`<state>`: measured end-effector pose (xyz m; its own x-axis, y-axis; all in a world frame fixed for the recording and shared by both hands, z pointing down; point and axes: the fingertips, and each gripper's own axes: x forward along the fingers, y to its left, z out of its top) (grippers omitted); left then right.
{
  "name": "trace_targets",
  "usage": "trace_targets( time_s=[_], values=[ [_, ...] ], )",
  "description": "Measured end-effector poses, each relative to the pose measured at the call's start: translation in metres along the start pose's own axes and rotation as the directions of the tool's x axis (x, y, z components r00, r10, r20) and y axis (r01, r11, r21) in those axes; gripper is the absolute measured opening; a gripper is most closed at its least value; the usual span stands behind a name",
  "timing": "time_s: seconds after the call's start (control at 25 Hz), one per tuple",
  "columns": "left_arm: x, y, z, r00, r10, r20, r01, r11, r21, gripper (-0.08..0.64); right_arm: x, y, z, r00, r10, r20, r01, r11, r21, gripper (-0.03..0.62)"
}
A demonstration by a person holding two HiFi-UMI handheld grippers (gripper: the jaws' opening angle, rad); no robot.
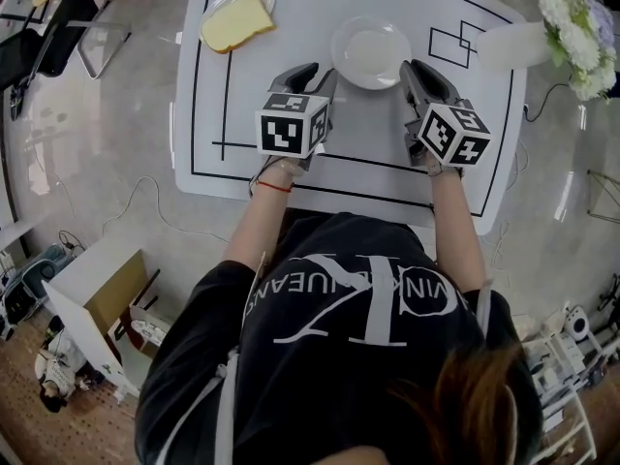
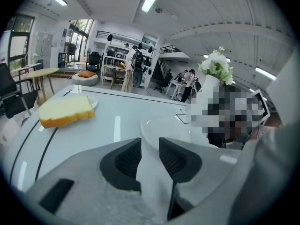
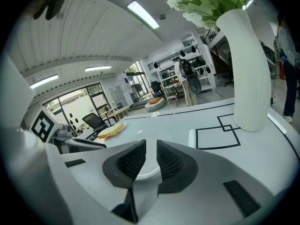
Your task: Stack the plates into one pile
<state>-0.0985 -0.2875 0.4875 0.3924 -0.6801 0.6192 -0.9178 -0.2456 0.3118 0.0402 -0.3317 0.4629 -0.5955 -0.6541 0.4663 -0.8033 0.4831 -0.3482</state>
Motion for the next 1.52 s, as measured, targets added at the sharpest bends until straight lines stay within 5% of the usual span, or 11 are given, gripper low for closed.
trace_targets(
  time_s=[0.36, 0.88, 1.52],
  values=[
    [-0.042, -0.016, -0.001, 0.991, 0.049, 0.128, -0.055, 0.998, 0.044, 0.084, -0.046, 0.020, 0.000, 0.996, 0.051, 0.071, -0.046, 0.997, -0.062, 0.026],
    [-0.098, -0.042, -0.021, 0.965, 0.114, 0.237, -0.119, 0.993, 0.007, 0.011, -0.118, 0.038, -0.013, 0.983, 0.129, 0.127, -0.109, 0.982, -0.156, 0.002],
    [-0.156, -0.070, -0.004, 0.899, 0.117, 0.422, -0.159, 0.985, 0.065, 0.011, -0.175, 0.065, 0.005, 0.947, 0.230, 0.225, -0.155, 0.938, -0.310, 0.002]
  ],
)
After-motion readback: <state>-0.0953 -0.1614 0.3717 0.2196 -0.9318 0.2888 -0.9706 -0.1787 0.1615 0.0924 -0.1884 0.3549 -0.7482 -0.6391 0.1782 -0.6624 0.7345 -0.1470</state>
